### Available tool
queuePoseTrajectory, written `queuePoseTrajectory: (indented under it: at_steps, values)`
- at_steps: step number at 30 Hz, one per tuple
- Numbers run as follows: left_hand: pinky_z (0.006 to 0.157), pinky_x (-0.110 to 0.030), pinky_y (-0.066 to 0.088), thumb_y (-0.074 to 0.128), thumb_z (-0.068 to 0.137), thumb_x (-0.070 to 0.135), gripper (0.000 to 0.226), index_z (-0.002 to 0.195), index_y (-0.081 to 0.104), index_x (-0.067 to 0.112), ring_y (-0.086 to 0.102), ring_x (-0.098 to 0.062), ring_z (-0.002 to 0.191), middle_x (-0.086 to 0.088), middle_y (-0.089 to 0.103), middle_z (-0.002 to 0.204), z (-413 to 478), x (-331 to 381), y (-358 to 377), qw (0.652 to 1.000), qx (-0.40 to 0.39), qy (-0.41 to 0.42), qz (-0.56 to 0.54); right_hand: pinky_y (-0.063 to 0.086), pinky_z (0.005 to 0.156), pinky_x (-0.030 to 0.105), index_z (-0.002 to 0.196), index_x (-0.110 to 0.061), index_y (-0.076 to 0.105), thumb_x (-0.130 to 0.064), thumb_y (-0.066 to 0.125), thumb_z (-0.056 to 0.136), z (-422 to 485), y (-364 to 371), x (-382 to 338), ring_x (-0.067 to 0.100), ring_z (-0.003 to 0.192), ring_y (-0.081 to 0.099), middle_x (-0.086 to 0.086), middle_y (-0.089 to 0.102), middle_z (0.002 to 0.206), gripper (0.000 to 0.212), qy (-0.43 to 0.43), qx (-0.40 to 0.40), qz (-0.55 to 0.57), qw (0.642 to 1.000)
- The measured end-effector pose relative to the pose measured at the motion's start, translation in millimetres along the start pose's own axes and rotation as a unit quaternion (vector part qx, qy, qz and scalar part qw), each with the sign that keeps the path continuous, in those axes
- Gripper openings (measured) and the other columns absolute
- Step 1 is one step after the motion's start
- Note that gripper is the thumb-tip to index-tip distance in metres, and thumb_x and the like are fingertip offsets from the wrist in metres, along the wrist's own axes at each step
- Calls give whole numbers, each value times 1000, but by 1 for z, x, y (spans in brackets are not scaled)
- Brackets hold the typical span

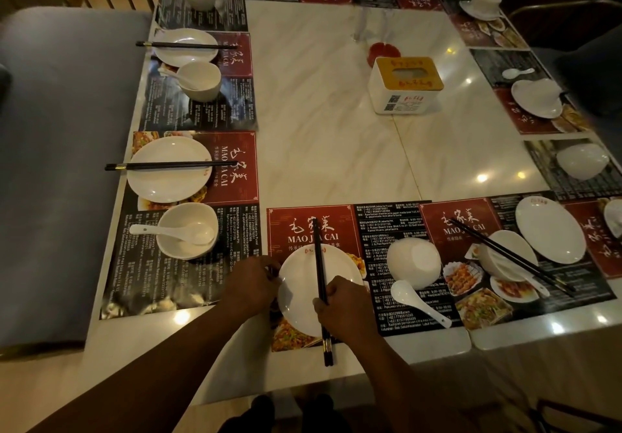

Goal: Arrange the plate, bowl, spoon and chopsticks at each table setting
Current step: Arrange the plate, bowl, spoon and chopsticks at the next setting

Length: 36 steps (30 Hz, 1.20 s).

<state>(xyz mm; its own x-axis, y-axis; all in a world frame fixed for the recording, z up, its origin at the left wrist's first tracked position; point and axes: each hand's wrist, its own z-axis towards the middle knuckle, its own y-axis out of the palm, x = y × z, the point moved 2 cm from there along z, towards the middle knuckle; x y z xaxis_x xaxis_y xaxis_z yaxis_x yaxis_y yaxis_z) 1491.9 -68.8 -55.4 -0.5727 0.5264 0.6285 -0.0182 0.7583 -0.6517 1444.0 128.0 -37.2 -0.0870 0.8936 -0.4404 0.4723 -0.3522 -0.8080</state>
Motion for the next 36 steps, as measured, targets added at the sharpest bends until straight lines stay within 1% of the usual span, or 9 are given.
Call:
queuePoseTrajectory:
  at_steps: [6, 9, 12, 15, 19, 22, 25, 28, 36]
  values:
    - [90, -35, 56, 72, 87, 21, 19, 106, 71, 24, 66, -18, 103, 1, 71, 110, 0, 2, -2, 1000, 28, 1, 10, 57, 75, 30, 107, -20, 60, -48, 71, 82, 0, -2, 0, 13, 85, 68, -2, 71, 89, 39, 4, -11, 28, 1000]
    - [81, -28, 54, 70, 89, 22, 14, 102, 71, 25, 66, -12, 92, 5, 72, 100, 1, 12, -6, 996, 71, 41, 21, 49, 67, 20, 113, -22, 60, -51, 68, 84, 0, -18, 3, 9, 82, 65, -3, 70, 86, 42, 4, 18, 33, 999]
    - [73, -22, 52, 66, 89, 21, 8, 90, 67, 30, 62, -3, 79, 13, 66, 82, 4, 39, -6, 992, 77, 99, 26, 46, 66, 15, 108, -26, 61, -42, 70, 86, 0, -49, 16, 2, 74, 62, -10, 69, 79, 28, -1, 47, 48, 998]
    - [64, -14, 44, 68, 88, 22, 12, 88, 66, 33, 58, -1, 74, 17, 59, 79, 7, 74, 2, 990, 74, 120, 12, 58, 76, 30, 99, -24, 63, -27, 73, 87, 1, -90, 45, 2, 70, 60, -14, 63, 76, 16, -21, 103, 60, 993]
    - [65, -9, 41, 69, 87, 14, 19, 98, 72, 29, 57, 1, 77, 14, 67, 90, 9, 119, 26, 983, 75, 169, -5, 56, 83, 46, 111, -4, 65, -9, 77, 75, 15, -140, 99, 26, 97, 63, 10, 66, 105, 38, -133, 223, 7, 966]
    - [62, -17, 49, 65, 84, 8, 27, 87, 66, 35, 61, -3, 76, 16, 65, 83, 10, 149, 52, 981, 39, 189, -19, 47, 96, 53, 127, -5, 56, -11, 74, 67, 42, -162, 130, 28, 114, 54, 12, 57, 124, 63, -199, 117, -5, 973]
    - [71, -27, 55, 64, 81, 7, 26, 100, 72, 22, 65, -11, 84, 5, 71, 95, 13, 175, 82, 981, -14, 195, 2, 35, 115, 48, 150, -18, 32, -28, 85, 69, 69, -164, 155, 23, 141, 33, 5, 34, 153, 97, -194, -64, -36, 978]
    - [79, -32, 56, 66, 79, 15, 26, 104, 71, 22, 67, -15, 90, 2, 73, 101, 17, 194, 109, 984, -56, 171, 2, 25, 121, 42, 158, -23, 11, -34, 86, 72, 90, -155, 168, 17, 151, 12, -1, 9, 164, 115, -239, -149, -103, 954]
    - [93, -31, 53, 70, 86, 23, 37, 122, 65, 27, 64, -12, 107, 7, 69, 118, 15, 207, 131, 992, -28, 121, -30, 32, 111, 24, 151, -27, 27, -31, 92, 62, 123, -166, 167, 13, 139, 34, -7, 30, 153, 110, -283, -198, -22, 938]
